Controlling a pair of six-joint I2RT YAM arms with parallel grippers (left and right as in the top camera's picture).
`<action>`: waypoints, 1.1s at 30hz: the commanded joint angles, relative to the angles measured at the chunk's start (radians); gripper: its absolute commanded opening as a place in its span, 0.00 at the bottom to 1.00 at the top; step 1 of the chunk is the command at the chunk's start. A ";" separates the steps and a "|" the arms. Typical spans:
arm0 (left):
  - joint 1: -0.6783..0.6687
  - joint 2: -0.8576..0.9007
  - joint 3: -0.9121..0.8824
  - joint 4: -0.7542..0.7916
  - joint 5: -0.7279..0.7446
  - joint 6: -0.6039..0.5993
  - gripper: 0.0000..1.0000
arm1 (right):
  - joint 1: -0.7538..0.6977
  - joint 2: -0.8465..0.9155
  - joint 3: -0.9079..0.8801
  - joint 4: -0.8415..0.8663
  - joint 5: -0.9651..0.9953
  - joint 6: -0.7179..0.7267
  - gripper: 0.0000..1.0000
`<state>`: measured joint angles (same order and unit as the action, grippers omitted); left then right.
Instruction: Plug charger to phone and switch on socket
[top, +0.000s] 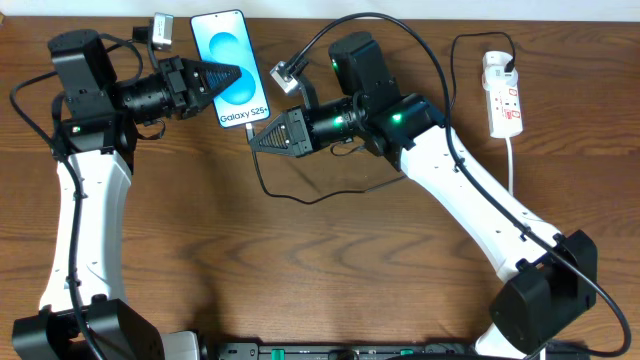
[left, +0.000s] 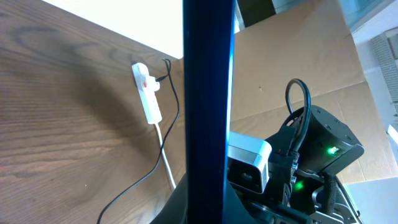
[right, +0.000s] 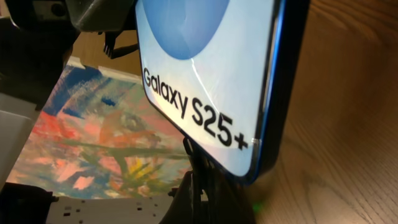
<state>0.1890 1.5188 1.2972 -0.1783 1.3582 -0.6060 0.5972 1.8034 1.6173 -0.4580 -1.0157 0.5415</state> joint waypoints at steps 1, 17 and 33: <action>-0.001 -0.011 0.031 0.002 0.045 0.002 0.07 | 0.007 0.014 0.005 0.021 0.011 0.024 0.01; -0.001 -0.011 0.031 0.002 0.046 0.003 0.07 | 0.007 0.014 0.005 0.070 -0.038 0.049 0.01; -0.001 -0.011 0.031 0.031 0.124 0.033 0.07 | 0.007 0.014 0.005 0.081 -0.079 0.044 0.01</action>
<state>0.1928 1.5188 1.2984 -0.1513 1.4010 -0.6014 0.5972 1.8187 1.6142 -0.3935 -1.0866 0.5846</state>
